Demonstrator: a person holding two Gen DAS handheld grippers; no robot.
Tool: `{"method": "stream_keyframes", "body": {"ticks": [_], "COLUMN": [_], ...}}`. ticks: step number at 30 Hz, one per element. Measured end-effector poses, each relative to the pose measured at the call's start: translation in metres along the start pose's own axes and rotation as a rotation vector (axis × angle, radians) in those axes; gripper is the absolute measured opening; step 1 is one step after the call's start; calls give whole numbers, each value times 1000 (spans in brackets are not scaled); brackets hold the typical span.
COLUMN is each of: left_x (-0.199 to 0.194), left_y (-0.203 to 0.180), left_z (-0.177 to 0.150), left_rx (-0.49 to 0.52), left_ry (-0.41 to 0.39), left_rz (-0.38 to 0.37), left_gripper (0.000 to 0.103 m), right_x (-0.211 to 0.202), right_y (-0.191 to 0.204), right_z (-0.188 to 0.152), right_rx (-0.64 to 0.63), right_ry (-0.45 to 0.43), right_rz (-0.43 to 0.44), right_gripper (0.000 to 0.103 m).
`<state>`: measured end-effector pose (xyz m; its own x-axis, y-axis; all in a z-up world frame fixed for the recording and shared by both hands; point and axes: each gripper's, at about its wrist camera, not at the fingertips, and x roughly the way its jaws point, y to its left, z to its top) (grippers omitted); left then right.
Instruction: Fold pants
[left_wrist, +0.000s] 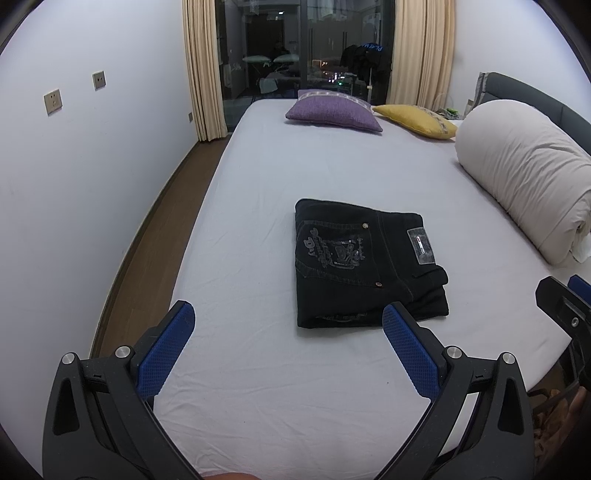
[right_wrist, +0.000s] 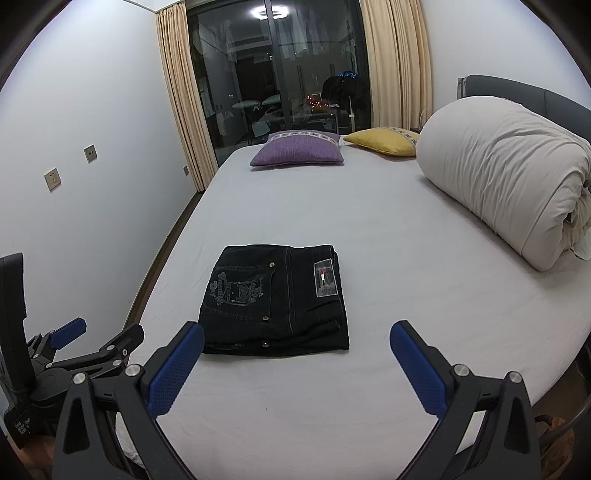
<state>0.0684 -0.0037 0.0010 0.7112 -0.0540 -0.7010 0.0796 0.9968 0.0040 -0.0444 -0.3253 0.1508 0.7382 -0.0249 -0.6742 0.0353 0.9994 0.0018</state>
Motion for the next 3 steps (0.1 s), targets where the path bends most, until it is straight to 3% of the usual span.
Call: {"method": "stream_keyframes", "body": {"ticks": [3], "left_x": [-1], "left_y": [-2], "left_z": [0], "left_rx": [15], "left_ry": [-7], "left_rz": [16], "left_gripper": [103], "right_x": [0], "right_y": [0], "right_z": [-5], "right_rx": [8], "right_ry": [7], "right_rz": [2], "right_gripper": [103]}}
